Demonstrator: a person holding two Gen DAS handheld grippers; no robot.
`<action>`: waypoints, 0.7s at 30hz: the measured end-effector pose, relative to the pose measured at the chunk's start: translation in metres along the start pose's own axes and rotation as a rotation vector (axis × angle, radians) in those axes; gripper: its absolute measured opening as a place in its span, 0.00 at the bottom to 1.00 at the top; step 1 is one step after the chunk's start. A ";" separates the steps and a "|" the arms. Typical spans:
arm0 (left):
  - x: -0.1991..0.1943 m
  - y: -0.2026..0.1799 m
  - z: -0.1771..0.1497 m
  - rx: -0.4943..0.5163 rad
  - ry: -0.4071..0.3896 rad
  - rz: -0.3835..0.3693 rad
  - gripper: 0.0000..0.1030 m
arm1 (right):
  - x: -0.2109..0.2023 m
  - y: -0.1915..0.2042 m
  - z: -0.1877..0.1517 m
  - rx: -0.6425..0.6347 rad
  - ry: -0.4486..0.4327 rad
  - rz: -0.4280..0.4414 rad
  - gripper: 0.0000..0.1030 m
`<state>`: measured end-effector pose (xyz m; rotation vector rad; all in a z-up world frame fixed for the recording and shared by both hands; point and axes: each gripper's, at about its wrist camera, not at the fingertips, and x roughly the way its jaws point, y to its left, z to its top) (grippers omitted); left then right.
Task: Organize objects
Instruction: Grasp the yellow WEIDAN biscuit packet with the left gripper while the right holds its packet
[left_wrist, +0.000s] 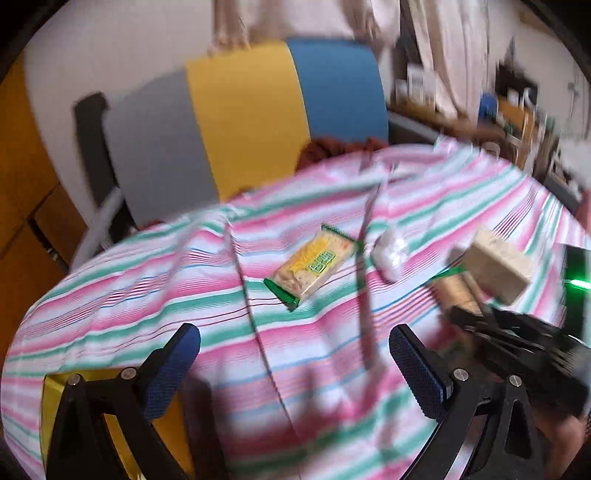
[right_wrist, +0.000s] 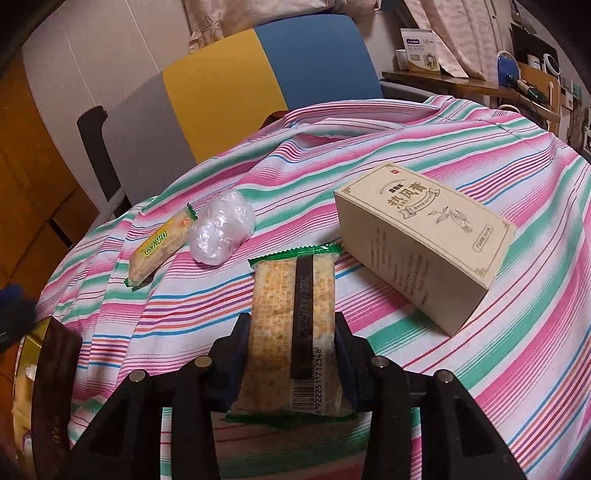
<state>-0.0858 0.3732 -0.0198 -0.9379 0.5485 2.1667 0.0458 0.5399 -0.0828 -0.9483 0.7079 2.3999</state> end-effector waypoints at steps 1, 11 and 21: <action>0.017 0.004 0.007 -0.012 0.038 -0.016 1.00 | -0.001 -0.001 -0.001 0.003 -0.003 0.003 0.40; 0.106 0.003 0.047 0.022 0.133 0.040 1.00 | -0.003 -0.006 -0.002 0.033 -0.027 0.036 0.40; 0.132 -0.011 0.047 0.027 0.108 -0.082 0.70 | -0.002 -0.010 -0.003 0.059 -0.041 0.056 0.40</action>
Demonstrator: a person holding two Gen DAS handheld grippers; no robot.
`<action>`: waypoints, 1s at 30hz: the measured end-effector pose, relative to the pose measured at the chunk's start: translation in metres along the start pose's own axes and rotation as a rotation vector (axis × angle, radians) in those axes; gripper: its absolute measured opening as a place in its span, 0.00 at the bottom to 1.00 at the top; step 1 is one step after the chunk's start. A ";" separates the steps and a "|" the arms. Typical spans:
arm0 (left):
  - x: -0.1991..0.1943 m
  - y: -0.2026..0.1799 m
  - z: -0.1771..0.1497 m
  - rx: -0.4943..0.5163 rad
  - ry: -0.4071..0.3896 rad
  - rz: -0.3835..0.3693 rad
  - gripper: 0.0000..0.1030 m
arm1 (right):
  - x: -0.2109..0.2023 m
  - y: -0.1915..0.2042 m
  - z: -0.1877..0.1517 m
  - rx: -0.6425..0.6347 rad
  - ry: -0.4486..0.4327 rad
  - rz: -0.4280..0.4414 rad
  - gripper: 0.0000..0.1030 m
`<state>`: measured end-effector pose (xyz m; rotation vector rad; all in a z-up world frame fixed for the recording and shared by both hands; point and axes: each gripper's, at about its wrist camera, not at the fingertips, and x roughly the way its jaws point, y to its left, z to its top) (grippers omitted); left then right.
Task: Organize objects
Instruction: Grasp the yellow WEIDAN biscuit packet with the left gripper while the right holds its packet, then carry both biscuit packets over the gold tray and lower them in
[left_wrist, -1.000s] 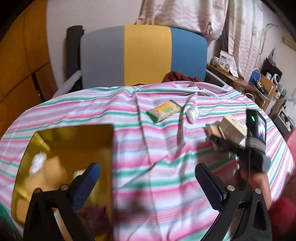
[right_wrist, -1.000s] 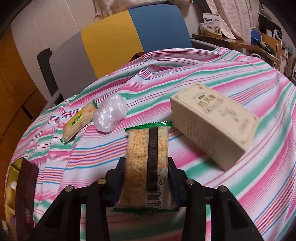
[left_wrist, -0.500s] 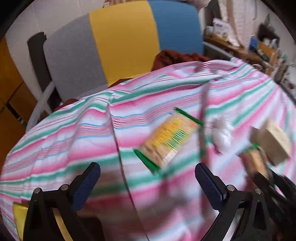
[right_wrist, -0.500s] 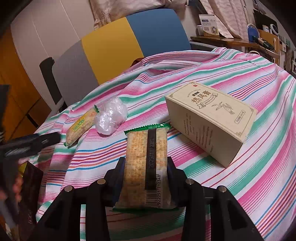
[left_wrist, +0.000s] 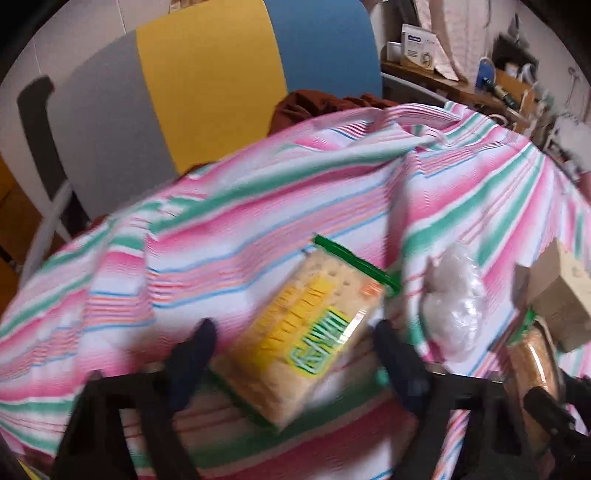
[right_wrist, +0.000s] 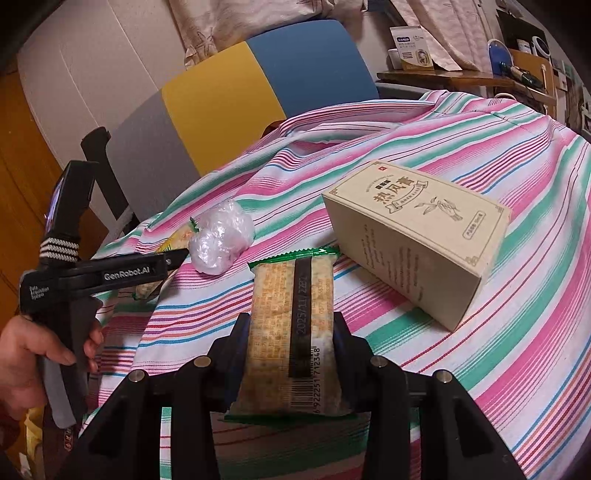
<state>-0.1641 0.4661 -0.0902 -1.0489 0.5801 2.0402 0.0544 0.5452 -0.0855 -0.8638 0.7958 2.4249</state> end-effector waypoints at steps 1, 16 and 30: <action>-0.002 0.001 -0.003 -0.018 -0.015 -0.022 0.61 | 0.000 0.000 0.000 0.000 0.000 0.000 0.40; -0.042 -0.010 -0.067 -0.220 -0.138 0.041 0.42 | 0.001 0.002 0.001 -0.018 -0.002 -0.021 0.40; -0.116 -0.039 -0.143 -0.188 -0.288 0.119 0.41 | -0.009 0.016 -0.002 -0.097 -0.034 -0.133 0.40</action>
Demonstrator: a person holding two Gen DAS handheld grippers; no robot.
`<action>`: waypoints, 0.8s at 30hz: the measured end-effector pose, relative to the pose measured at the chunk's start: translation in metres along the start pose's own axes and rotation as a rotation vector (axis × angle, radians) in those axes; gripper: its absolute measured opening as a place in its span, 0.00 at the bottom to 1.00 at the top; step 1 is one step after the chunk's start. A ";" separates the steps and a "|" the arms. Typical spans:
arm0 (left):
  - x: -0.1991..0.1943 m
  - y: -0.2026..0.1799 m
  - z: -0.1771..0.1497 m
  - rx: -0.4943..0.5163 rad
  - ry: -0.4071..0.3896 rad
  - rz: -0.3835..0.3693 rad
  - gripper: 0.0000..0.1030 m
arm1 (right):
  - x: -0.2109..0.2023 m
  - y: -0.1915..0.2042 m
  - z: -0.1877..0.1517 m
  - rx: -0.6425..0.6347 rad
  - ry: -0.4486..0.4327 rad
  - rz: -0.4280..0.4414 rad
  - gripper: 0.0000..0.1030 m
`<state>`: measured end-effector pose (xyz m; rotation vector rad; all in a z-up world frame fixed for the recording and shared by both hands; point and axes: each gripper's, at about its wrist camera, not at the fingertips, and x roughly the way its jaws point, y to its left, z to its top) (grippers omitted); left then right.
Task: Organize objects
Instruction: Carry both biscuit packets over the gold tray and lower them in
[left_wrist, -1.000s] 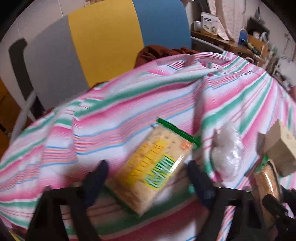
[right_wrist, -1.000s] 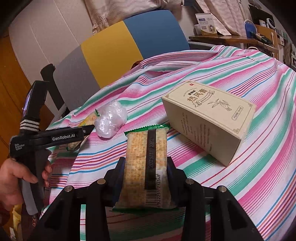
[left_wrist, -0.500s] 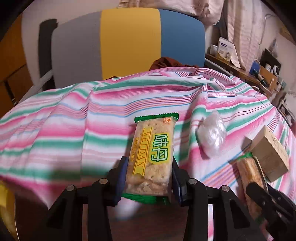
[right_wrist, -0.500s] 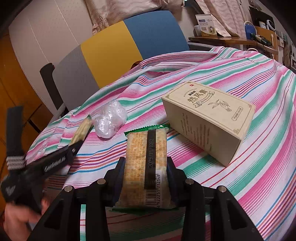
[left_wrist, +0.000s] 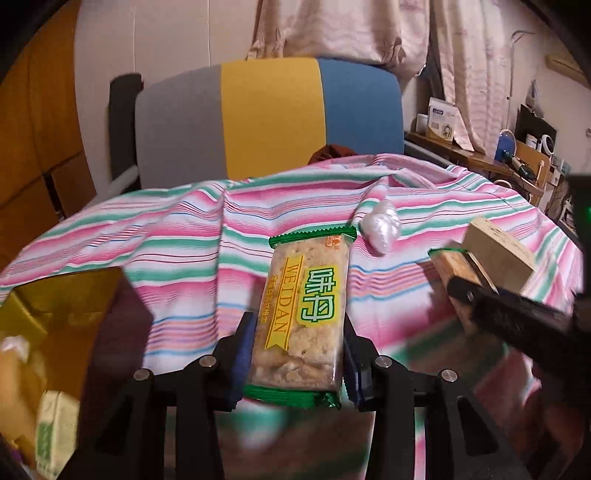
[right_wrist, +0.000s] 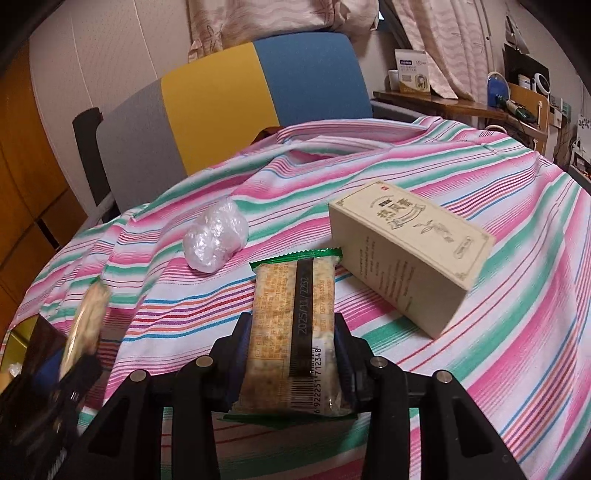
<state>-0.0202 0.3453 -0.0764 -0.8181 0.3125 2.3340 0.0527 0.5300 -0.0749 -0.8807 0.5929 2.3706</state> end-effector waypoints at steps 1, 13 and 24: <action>-0.009 0.000 -0.005 0.005 -0.016 0.003 0.41 | -0.003 0.000 -0.001 -0.001 -0.006 -0.001 0.40; -0.049 -0.005 -0.032 0.061 -0.061 0.009 0.41 | -0.038 0.001 -0.027 0.025 -0.020 0.026 0.40; -0.084 0.006 -0.054 0.013 -0.072 0.016 0.41 | -0.058 0.034 -0.053 -0.123 -0.039 0.029 0.40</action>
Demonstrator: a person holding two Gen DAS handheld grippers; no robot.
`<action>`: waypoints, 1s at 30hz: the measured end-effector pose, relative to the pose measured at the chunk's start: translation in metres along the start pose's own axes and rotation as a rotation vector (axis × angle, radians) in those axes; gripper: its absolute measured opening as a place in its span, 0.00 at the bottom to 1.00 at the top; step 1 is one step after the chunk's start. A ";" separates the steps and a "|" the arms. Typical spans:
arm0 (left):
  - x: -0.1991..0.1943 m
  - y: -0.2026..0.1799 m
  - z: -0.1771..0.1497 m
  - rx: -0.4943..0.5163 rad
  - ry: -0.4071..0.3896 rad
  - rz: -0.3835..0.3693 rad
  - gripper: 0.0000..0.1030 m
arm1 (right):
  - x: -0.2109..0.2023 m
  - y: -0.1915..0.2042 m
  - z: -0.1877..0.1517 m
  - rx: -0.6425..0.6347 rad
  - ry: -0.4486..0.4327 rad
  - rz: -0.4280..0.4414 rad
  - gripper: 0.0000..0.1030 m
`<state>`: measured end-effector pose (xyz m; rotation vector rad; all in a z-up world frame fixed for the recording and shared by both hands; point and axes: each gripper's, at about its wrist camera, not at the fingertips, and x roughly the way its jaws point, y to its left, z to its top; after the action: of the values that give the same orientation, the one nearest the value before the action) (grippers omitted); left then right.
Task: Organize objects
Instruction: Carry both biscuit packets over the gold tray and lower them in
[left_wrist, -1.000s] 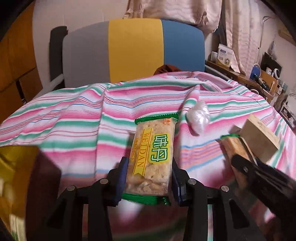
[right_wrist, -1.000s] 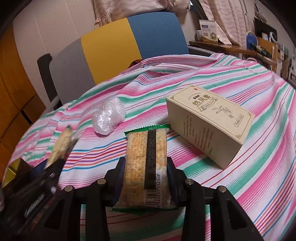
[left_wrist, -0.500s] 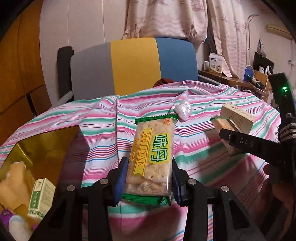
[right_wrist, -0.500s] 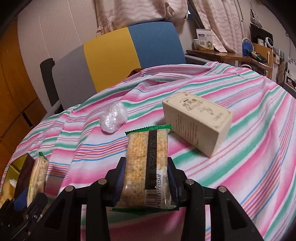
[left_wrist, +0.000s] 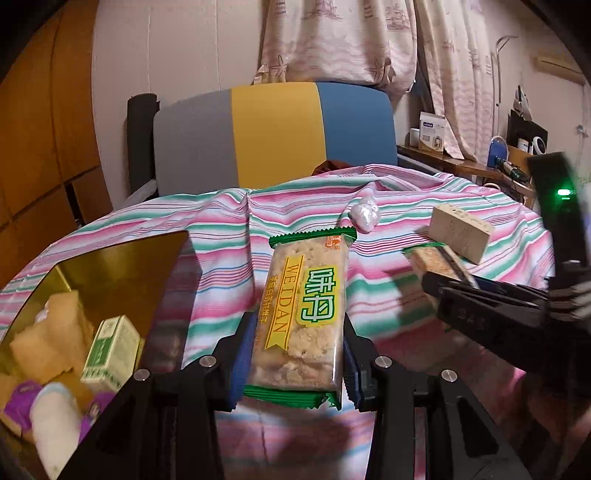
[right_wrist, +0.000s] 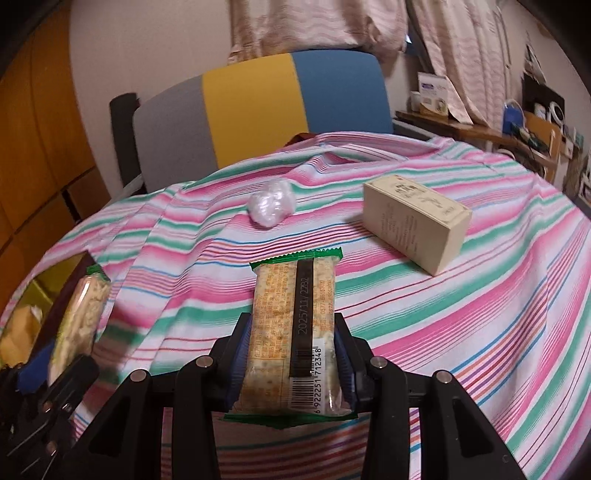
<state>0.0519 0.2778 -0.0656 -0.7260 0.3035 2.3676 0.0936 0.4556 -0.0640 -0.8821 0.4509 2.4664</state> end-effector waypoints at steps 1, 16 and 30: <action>-0.005 0.002 -0.002 -0.003 0.002 -0.009 0.41 | 0.000 0.003 -0.001 -0.013 0.000 -0.001 0.40; -0.064 0.056 -0.004 -0.110 -0.045 -0.029 0.42 | 0.001 0.013 -0.008 -0.073 0.015 -0.024 0.40; -0.089 0.164 -0.007 -0.298 -0.041 0.125 0.42 | -0.018 0.040 -0.008 -0.093 0.011 0.045 0.40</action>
<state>0.0082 0.1030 -0.0153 -0.8135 -0.0242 2.5745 0.0888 0.4130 -0.0522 -0.9322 0.3664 2.5427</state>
